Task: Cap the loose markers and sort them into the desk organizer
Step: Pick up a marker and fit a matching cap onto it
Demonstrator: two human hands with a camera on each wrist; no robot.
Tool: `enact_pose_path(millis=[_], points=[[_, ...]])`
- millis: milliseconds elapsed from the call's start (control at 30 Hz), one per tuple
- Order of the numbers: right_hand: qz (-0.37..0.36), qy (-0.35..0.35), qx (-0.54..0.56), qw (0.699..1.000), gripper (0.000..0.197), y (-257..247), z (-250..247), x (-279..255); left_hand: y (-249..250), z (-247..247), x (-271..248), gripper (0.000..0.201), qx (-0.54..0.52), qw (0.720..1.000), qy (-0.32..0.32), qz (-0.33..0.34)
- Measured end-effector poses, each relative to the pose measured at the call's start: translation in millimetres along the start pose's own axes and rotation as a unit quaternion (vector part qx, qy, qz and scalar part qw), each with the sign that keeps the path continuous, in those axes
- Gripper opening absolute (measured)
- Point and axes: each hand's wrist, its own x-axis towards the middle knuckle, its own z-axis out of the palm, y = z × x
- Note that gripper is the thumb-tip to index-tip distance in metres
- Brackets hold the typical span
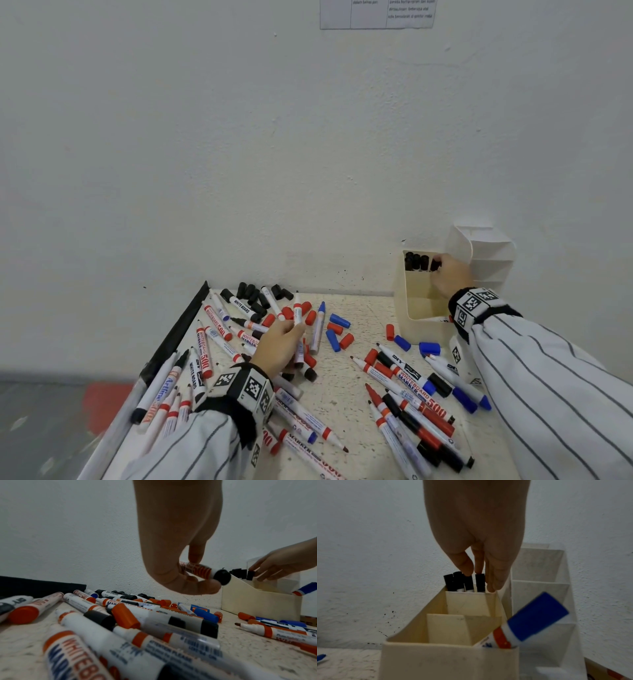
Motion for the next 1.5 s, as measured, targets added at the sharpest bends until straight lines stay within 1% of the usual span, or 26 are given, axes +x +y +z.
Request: enact_pose_path(millis=[33, 100, 133, 200, 267, 333, 367, 433, 500, 567, 633, 700, 767, 833, 867, 933, 1033, 1067, 1133, 1200, 1267, 1333, 1433, 1500], points=[[0.0, -0.015, 0.002, 1.0, 0.042, 0.2, 0.6, -0.9, 2.6, -0.9, -3.0, 0.025, -0.021, 1.0, -0.006, -0.005], [-0.009, -0.017, 0.004, 1.0, 0.043, 0.1, 1.3, -2.6, 4.9, -1.7, -7.6, 0.025, -0.039, 0.999, -0.016, -0.01], [-0.016, -0.005, 0.003, 1.0, 0.042, -0.1, 1.5, -3.9, 4.9, -2.2, -8.9, 0.025, -0.036, 0.999, -0.016, -0.012], [-0.029, 0.041, 0.009, 0.999, 0.039, -1.4, 1.0, -6.4, 4.6, -3.9, -10.6, 0.025, -0.029, 0.999, -0.012, -0.015], [-0.051, 0.074, 0.03, 0.996, 0.029, -5.8, 0.2, -12.7, 2.0, -6.2, -12.5, 0.023, -0.029, 0.999, -0.012, -0.023], [-0.089, 0.072, 0.053, 0.992, 0.021, -12.8, 1.0, -20.7, -0.2, -8.3, -13.7, 0.022, -0.016, 0.999, -0.007, -0.03], [-0.108, 0.055, 0.056, 0.991, 0.019, -17.0, 2.4, -25.8, -1.7, -10.0, -14.6, 0.022, -0.008, 1.0, 0.0, -0.03], [-0.134, -0.018, 0.05, 0.99, 0.018, -25.7, 8.1, -38.5, -5.3, -14.4, -15.3, 0.023, 0.004, 0.999, 0.025, -0.028], [-0.133, -0.111, 0.054, 0.983, 0.02, -35.7, 16.6, -53.3, -8.2, -21.9, -17.3, 0.027, 0.024, 0.997, 0.063, -0.027], [-0.122, -0.199, 0.061, 0.97, 0.025, -46.6, 28.4, -68.8, -14.1, -31.6, -20.0, 0.027, 0.032, 0.994, 0.097, -0.026], [-0.136, -0.281, 0.029, 0.95, 0.03, -58.8, 42.4, -84.6, -19.0, -41.2, -25.1, 0.023, 0.027, 0.993, 0.11, -0.042], [-0.18, -0.342, -0.047, 0.921, 0.033, -72.2, 57.1, -100.8, -25.8, -51.1, -30.0, 0.024, 0.017, 0.992, 0.113, -0.055], [-0.223, -0.385, -0.107, 0.889, 0.033, -84.2, 73.3, -116.5, -30.1, -59.8, -36.3, 0.026, 0.009, 0.991, 0.112, -0.069], [-0.24, -0.413, -0.13, 0.869, 0.032, -92.1, 91.1, -129.3, -36.5, -67.4, -39.2, 0.024, 0.012, 0.991, 0.112, -0.072], [-0.24, -0.416, -0.138, 0.866, 0.032, -93.6, 101.0, -133.0, -38.2, -70.6, -41.5, 0.024, 0.006, 0.991, 0.106, -0.078], [-0.237, -0.399, -0.175, 0.868, 0.031, -95.0, 118.5, -135.9, -41.9, -76.4, -44.3, 0.027, 0.004, 0.992, 0.098, -0.082], [-0.224, -0.346, -0.258, 0.874, 0.03, -101.6, 132.2, -133.2, -39.1, -81.8, -50.2, 0.029, 0.005, 0.992, 0.092, -0.09], [-0.224, -0.327, -0.268, 0.878, 0.031, -105.4, 134.9, -131.3, -39.5, -83.5, -50.6, 0.03, 0.012, 0.992, 0.088, -0.087], [-0.235, -0.307, -0.25, 0.888, 0.035, -113.2, 141.5, -127.0, -41.8, -86.8, -50.4, 0.033, 0.03, 0.993, 0.083, -0.078], [-0.253, -0.325, -0.233, 0.881, 0.043, -121.2, 148.2, -122.1, -45.8, -90.9, -49.0, 0.035, 0.039, 0.993, 0.083, -0.07], [-0.26, -0.363, -0.225, 0.866, 0.048, -127.6, 155.5, -118.2, -51.1, -95.1, -46.2, 0.027, 0.043, 0.994, 0.083, -0.059], [-0.251, -0.386, -0.231, 0.857, 0.047, -132.1, 163.3, -114.9, -54.9, -98.8, -43.8, 0.019, 0.041, 0.994, 0.091, -0.052], [-0.253, -0.37, -0.258, 0.856, 0.04, -134.7, 172.4, -111.5, -56.6, -101.7, -43.2, 0.018, 0.05, 0.992, 0.103, -0.047], [-0.246, -0.35, -0.247, 0.869, 0.037, -135.6, 175.8, -109.7, -58.2, -103.0, -43.0, 0.019, 0.059, 0.991, 0.113, -0.044]])
